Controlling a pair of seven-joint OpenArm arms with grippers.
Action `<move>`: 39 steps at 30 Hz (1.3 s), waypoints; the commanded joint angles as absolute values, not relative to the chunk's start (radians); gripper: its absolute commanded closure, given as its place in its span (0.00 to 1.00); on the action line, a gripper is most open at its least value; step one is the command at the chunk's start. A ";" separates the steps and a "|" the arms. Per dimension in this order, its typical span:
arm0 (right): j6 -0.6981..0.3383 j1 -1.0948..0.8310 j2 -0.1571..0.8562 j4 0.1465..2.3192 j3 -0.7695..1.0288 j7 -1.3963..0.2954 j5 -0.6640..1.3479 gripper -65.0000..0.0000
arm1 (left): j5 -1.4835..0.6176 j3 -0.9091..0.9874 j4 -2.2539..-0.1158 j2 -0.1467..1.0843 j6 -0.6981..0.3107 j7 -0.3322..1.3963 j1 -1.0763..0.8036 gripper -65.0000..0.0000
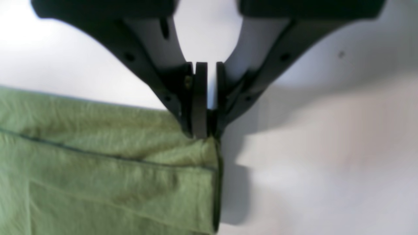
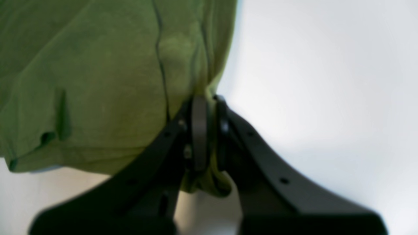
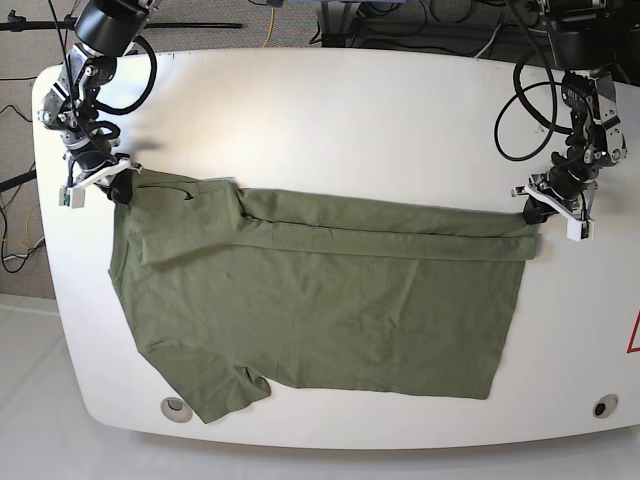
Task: Fold the T-shirt properly
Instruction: 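Drag the olive shirt toward the robot with both grippers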
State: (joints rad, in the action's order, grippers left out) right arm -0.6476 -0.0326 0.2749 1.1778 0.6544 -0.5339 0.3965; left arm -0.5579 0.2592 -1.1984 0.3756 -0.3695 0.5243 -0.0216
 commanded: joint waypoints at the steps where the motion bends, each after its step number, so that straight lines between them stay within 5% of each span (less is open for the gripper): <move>1: -0.650 -0.052 0.287 1.199 0.656 -0.570 0.379 1.00 | -0.547 0.262 -1.217 0.393 -0.371 0.548 -0.039 1.00; 39: -0.653 -0.327 0.274 1.445 0.653 -0.574 0.377 1.00 | -0.544 0.344 -1.475 0.427 -0.365 0.569 -0.416 1.00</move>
State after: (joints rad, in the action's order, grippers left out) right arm -0.6548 -0.2882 0.2577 1.4147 0.6476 -0.5327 0.3962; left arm -0.5838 0.3248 -1.4425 0.4080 -0.3744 0.4976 -0.3618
